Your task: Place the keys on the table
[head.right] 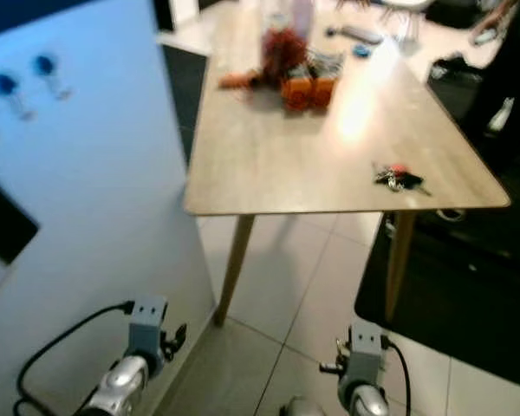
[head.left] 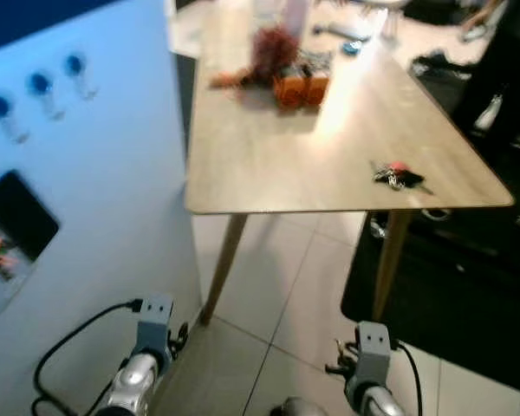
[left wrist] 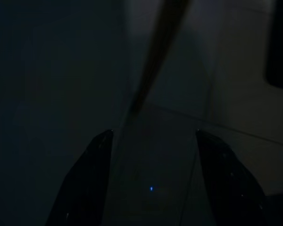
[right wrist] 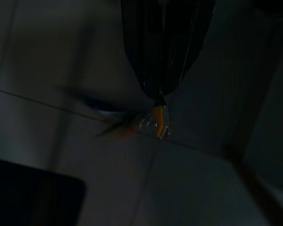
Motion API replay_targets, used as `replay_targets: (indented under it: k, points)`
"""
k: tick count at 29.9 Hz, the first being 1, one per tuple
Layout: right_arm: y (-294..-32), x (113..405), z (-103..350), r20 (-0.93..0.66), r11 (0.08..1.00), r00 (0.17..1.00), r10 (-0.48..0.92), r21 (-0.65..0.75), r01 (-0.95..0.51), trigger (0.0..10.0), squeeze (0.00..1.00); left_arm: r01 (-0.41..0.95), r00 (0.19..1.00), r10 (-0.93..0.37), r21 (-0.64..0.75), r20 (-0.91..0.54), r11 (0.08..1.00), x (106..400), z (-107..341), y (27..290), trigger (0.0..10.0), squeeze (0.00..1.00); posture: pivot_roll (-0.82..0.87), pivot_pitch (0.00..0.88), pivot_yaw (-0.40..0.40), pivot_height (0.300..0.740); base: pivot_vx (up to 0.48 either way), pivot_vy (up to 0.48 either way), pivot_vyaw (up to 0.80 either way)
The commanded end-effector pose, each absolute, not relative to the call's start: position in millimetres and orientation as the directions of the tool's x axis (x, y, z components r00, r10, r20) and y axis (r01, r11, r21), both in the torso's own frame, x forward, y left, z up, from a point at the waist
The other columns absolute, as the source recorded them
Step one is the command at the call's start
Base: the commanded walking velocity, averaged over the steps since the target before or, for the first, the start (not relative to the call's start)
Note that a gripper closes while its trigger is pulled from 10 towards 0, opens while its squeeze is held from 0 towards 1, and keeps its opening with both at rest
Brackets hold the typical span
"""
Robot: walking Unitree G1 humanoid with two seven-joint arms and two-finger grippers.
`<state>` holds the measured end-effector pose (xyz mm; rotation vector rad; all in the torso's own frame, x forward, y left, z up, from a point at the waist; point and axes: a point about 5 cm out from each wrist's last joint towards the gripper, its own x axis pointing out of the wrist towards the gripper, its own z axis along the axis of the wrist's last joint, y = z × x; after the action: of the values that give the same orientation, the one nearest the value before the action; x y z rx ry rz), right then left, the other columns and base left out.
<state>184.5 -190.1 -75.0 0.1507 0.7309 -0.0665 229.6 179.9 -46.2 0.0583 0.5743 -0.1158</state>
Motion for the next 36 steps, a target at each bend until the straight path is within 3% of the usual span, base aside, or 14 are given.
replay_targets:
  k: [1, 17, 36]
  points:
    - [-190.6, 182.4, -76.1, -0.676, 0.986, 0.737, -0.011, 0.115, 0.120, 10.0, 0.00, 0.126, 0.828, -0.095, 0.018, -0.553, 0.992, 225.2, -49.3, 177.5, 10.0, 0.00, 0.01, 0.056, -0.016, 0.740, 0.000, 0.000, 0.00]
    - [-188.8, 181.3, -76.9, -0.682, 0.991, 0.732, 0.003, 0.101, 0.090, 10.0, 0.00, 0.140, 0.832, -0.114, 0.007, -0.544, 0.990, 228.2, -47.6, 172.9, 10.0, 0.00, 0.01, 0.056, -0.019, 0.740, 0.000, 0.000, 0.00]
    - [-188.7, 180.1, -77.4, -0.685, 0.993, 0.728, 0.016, 0.094, 0.066, 10.0, 0.00, 0.125, 0.841, -0.117, -0.021, -0.528, 0.992, 226.6, -47.5, 172.0, 10.0, 0.00, 0.01, 0.061, -0.029, 0.740, 0.246, 0.000, 0.00]
